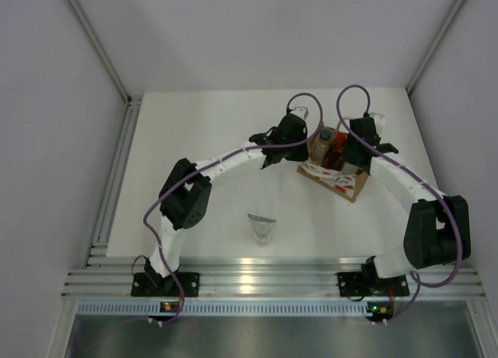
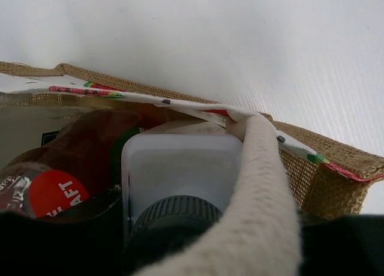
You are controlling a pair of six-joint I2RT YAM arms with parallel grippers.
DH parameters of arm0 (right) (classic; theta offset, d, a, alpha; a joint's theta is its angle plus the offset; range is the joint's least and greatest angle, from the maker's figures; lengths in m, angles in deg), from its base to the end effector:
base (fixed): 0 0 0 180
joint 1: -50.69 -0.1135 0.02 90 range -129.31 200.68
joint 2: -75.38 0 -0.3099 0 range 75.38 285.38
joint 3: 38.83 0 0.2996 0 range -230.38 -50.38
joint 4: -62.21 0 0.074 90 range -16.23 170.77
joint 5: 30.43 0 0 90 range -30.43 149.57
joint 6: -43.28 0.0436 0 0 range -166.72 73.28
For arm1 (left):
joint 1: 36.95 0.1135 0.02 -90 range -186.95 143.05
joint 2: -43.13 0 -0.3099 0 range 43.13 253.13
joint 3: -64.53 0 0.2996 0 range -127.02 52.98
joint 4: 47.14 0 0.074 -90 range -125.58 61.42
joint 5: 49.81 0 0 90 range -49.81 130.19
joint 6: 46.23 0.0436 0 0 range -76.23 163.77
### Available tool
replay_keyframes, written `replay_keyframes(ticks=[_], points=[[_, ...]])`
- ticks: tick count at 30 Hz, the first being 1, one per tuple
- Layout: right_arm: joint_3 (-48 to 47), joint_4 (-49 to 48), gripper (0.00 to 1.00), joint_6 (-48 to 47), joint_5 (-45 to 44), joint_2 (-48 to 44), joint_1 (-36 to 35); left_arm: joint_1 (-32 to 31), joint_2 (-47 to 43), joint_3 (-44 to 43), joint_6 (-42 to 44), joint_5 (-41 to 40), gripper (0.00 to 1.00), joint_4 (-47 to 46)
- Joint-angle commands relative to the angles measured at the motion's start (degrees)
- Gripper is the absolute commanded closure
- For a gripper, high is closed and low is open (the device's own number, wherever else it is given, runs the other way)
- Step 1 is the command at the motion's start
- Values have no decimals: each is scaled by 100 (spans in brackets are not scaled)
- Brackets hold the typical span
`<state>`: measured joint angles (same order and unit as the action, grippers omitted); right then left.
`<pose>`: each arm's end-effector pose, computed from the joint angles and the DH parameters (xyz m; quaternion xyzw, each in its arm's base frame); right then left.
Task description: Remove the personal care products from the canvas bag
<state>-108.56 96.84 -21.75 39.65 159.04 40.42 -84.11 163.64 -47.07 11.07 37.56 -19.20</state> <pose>0.3497 0.0483 0.2632 0.1785 0.9058 -0.0487 0.3811 0.3873 -0.4147 0.2636 0.1023 0.8883 -0.2713 0.3561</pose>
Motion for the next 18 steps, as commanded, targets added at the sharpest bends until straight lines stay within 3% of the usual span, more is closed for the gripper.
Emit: replay_keyframes(ticks=[1,5,9,18], points=[[16,-22,61,-10,-108,177,121,40,-449,47,89,-53,100,93],[52,-57,85,-27,-117,-50,112,40,-432,30,81,-44,100,102],[52,-57,97,-71,-152,-314,112,40,-414,21,80,-27,100,102],[-18,-101,100,-141,-135,-1106,112,40,-414,12,72,-26,100,93]])
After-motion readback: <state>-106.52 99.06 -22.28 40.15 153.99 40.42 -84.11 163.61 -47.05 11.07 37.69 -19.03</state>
